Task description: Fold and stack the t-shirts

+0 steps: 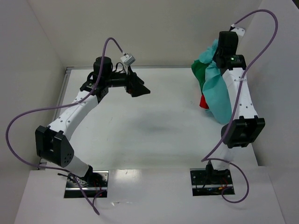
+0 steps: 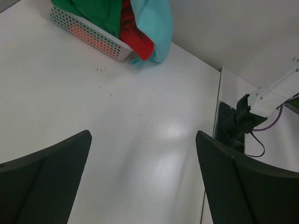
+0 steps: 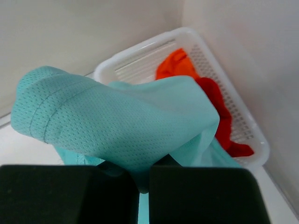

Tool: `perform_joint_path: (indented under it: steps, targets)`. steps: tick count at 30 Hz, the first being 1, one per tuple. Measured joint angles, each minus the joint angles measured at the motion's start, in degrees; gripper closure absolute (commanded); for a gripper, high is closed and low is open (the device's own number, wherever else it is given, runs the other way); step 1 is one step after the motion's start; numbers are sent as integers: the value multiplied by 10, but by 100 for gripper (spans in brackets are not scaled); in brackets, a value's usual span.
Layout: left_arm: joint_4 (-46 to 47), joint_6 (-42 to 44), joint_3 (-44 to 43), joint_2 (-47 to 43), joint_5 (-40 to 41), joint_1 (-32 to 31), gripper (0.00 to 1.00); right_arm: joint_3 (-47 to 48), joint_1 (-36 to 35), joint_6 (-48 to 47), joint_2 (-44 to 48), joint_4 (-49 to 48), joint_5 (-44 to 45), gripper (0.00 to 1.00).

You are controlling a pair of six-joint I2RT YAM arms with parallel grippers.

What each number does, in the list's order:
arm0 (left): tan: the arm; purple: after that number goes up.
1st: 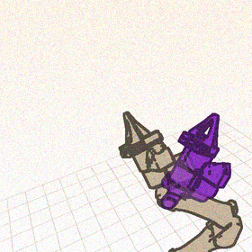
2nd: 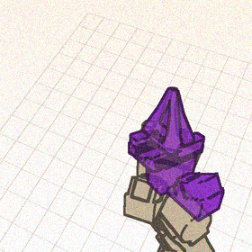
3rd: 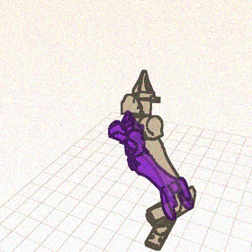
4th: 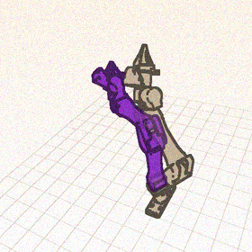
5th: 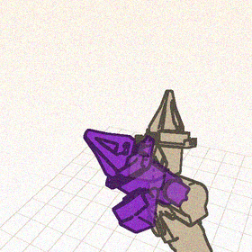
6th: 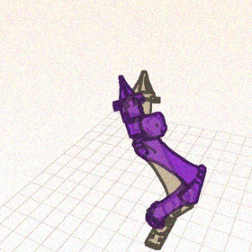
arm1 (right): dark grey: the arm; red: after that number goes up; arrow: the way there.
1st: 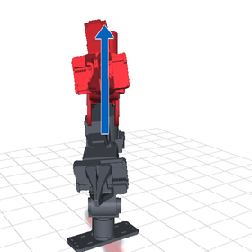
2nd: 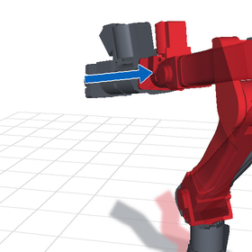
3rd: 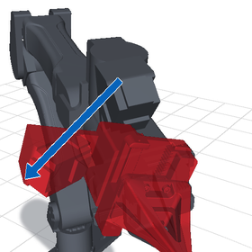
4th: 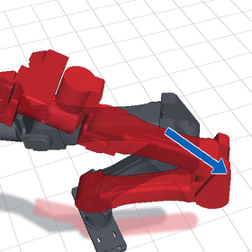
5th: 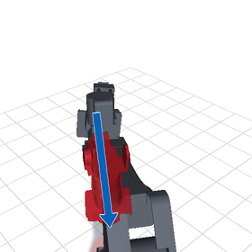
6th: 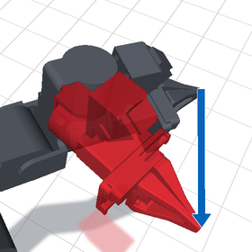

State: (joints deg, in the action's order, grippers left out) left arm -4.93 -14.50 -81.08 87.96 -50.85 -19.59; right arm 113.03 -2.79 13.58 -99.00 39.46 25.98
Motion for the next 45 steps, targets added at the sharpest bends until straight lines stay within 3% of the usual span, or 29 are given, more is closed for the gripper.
perform_joint_path:
  steps: [7,13,16,18,19,24,27,33,39,45]
  targets:
    - [-11,9,0,3,11,0,0,43,94,0,-62,-15,6,100]
    - [-16,9,-5,35,12,0,0,23,105,1,-132,-54,-30,98]
    - [-26,9,-9,55,13,0,0,-31,103,6,-163,-80,-66,74]
    - [-31,9,-12,65,14,0,0,-59,101,9,-184,-83,-83,38]
    - [-34,9,-13,70,14,0,0,-67,101,6,-195,-82,-89,30]
    - [-39,10,-23,85,14,0,0,-69,100,1,-208,-82,-99,7]
    - [-40,10,-25,87,13,0,0,-69,100,1,-181,-80,-111,1]
    - [-38,10,-25,87,9,0,0,-70,98,1,-71,-81,-140,1]
    - [-36,10,-11,75,6,0,0,-116,96,5,43,-91,-157,11]
    - [-32,11,17,50,6,0,0,-218,93,11,37,-96,-161,13]
